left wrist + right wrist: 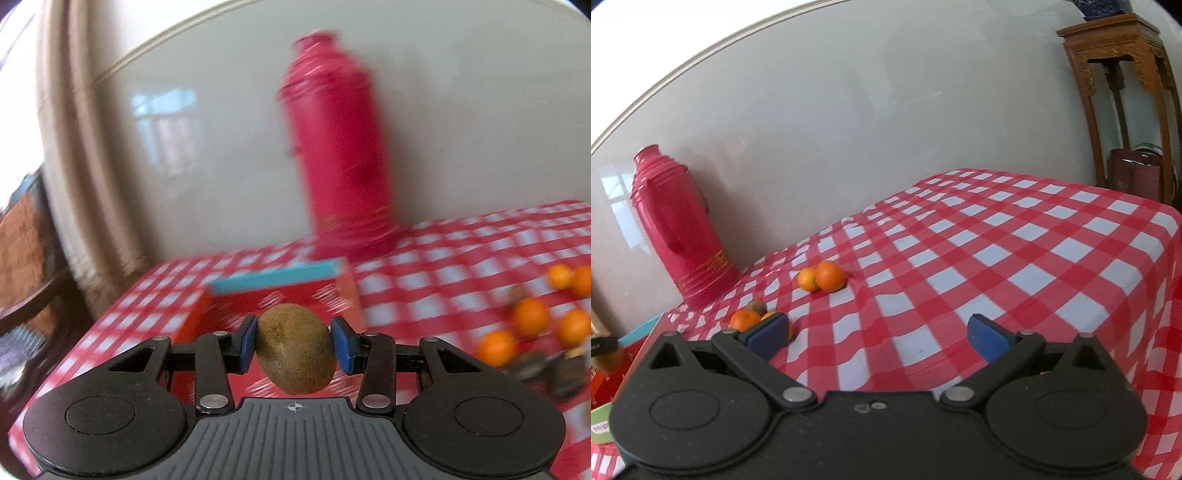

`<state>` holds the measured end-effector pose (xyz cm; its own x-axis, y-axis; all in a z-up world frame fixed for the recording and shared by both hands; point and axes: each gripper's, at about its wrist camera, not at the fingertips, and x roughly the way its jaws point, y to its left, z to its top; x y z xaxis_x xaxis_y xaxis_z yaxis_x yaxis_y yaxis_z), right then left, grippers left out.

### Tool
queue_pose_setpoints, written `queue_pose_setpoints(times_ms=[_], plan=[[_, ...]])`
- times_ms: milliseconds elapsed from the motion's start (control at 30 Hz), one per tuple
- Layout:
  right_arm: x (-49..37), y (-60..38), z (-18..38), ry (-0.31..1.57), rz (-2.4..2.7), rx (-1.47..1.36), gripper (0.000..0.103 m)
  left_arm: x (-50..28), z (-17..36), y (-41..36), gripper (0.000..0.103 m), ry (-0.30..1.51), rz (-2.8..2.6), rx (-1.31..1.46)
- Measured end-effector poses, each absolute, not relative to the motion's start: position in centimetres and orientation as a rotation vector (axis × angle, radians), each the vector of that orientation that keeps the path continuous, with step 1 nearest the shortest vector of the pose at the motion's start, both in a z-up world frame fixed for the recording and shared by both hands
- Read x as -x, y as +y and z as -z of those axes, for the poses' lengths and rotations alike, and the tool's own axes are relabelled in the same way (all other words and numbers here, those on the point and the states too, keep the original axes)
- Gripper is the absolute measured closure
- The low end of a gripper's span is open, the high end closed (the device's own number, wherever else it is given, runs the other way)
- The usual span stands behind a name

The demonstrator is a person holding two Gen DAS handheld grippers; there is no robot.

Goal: Organize fruits
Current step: 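Carry the kiwi with the left gripper into the box and release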

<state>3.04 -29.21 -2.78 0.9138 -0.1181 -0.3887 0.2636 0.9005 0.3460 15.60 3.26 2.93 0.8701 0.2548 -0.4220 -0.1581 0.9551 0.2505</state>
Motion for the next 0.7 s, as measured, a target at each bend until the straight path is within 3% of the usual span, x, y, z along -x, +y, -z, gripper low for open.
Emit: queue_pose_setpoints(times_ms=[233,367,633,700], plan=[[-4.0,-26.8,2.9,0.392,0.155,-0.352,0.005,-17.9,0.3,9.8,0.06,0.662,-0.345,-0.055],[-4.4,-25.7,2.8,0.395,0.122,-0.332,0.005,-17.6,0.3,10.7,0.059,0.685,-0.364,0.001],[-5.1,-23.8,2.6,0.401,0.046,-0.295,0.005,-16.4,-1.6,10.8,0.038,0.648,-0.387,0.051],[-5.2,-23.3,2.4,0.398,0.023,-0.274,0.005,-15.2,-2.5,10.5,0.023,0.601,-0.388,0.045]])
